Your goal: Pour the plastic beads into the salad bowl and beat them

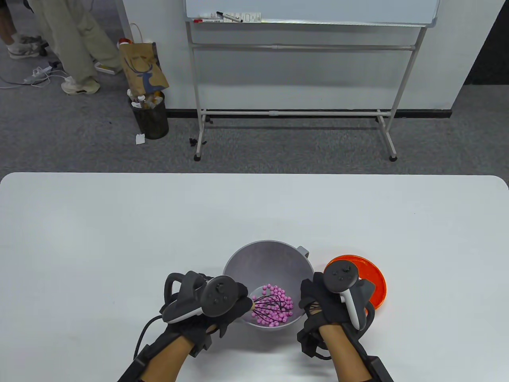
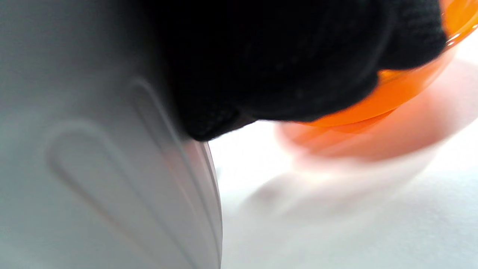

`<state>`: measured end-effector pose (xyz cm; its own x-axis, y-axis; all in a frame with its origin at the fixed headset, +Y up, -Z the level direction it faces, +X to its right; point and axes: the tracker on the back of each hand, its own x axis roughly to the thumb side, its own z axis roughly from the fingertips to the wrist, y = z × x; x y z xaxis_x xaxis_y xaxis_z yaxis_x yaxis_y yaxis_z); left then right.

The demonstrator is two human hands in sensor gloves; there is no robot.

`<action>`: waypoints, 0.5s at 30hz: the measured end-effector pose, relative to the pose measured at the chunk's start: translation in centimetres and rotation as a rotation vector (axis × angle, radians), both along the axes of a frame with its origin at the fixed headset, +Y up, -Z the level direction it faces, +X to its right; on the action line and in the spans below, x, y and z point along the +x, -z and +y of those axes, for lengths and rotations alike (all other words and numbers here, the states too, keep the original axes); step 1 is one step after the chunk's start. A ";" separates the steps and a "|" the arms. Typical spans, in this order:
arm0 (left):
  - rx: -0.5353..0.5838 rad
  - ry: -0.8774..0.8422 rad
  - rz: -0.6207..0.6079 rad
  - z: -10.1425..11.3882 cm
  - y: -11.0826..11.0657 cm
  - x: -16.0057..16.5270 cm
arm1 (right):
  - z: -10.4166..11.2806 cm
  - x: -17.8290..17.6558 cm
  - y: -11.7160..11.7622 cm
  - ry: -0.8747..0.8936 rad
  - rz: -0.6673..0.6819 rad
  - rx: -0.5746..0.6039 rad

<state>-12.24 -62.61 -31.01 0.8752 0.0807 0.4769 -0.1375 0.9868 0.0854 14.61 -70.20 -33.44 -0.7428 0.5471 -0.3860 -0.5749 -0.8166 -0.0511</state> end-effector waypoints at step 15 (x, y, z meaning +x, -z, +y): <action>0.167 0.098 0.129 0.2 0.2 -0.7 | 0.0 0.0 0.0 0.001 0.002 0.001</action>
<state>-12.99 -62.41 -31.23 0.9296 -0.0782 0.3602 -0.0192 0.9657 0.2591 14.60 -70.22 -33.43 -0.7430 0.5481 -0.3841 -0.5759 -0.8160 -0.0506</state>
